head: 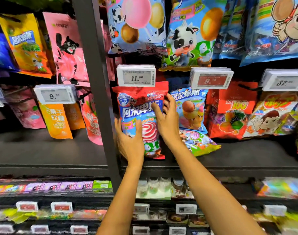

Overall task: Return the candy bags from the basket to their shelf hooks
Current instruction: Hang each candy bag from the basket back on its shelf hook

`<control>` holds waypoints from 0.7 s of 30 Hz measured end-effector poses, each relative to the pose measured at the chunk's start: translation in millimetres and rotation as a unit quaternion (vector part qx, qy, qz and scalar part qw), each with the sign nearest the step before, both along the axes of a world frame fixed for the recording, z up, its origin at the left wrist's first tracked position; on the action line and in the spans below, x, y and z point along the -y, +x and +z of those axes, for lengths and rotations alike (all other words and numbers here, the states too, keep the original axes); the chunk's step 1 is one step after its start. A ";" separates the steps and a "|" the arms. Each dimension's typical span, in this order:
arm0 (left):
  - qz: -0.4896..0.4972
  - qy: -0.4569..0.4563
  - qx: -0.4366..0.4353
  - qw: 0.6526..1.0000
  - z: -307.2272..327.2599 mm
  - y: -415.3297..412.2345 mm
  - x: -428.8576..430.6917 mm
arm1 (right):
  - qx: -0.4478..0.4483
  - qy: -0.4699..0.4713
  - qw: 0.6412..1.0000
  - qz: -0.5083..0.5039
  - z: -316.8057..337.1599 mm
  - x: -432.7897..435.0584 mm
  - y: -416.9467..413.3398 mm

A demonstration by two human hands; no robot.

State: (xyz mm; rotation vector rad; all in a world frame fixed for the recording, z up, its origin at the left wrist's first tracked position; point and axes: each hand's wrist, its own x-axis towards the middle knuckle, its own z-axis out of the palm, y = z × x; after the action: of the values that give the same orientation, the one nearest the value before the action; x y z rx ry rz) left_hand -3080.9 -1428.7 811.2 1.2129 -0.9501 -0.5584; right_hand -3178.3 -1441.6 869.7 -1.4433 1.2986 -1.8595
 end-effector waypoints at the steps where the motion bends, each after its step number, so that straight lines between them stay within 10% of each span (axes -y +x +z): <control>1: -0.004 -0.012 -0.009 1.000 -2.6 -0.4 -1.4 | 0.013 0.004 1.000 0.010 -4.5 -7.1 0.9; 15: 0.025 -0.073 0.061 0.995 -100.3 -72.9 -112.5 | 0.046 0.109 0.988 -0.097 -129.5 -151.5 -108.4; 21: -0.056 0.063 0.087 0.993 -195.8 -139.3 -180.3 | 0.040 0.296 0.950 -0.094 -245.8 -226.2 -201.2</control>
State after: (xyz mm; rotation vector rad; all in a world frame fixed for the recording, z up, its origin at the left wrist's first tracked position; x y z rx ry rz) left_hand -3220.2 -1248.4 615.4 1.3428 -1.1498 -0.6165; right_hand -3379.5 -1215.4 623.9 -0.9408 1.8022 -1.4236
